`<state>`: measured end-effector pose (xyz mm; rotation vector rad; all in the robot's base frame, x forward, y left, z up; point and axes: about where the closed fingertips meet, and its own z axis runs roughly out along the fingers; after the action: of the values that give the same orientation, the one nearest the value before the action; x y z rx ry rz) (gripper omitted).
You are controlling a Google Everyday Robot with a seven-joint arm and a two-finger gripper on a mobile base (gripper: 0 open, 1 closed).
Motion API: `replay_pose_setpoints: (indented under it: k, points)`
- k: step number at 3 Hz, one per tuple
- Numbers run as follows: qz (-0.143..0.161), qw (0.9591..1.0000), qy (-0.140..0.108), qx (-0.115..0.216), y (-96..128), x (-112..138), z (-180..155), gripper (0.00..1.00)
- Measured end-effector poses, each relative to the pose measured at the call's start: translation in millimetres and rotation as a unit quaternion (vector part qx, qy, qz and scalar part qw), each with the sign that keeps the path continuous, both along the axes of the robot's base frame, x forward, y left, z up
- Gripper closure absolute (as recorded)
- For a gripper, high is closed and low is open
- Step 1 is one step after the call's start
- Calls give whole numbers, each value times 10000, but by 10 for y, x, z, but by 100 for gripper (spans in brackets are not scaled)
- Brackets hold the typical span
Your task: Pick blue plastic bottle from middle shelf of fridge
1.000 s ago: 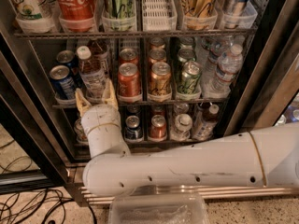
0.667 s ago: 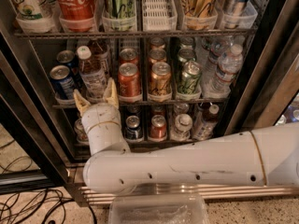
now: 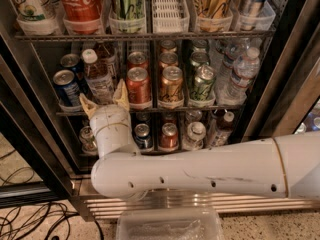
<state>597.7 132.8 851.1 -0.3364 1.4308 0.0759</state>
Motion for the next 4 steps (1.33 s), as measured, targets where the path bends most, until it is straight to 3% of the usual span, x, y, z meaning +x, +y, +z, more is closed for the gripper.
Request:
replay_pose_setpoints:
  k: [1, 3, 4]
  points:
    - [42, 10000, 76, -43, 15, 58, -15, 35]
    - [149, 9996, 235, -94, 95, 191, -81, 36]
    - [154, 9996, 233, -95, 101, 212, -76, 55]
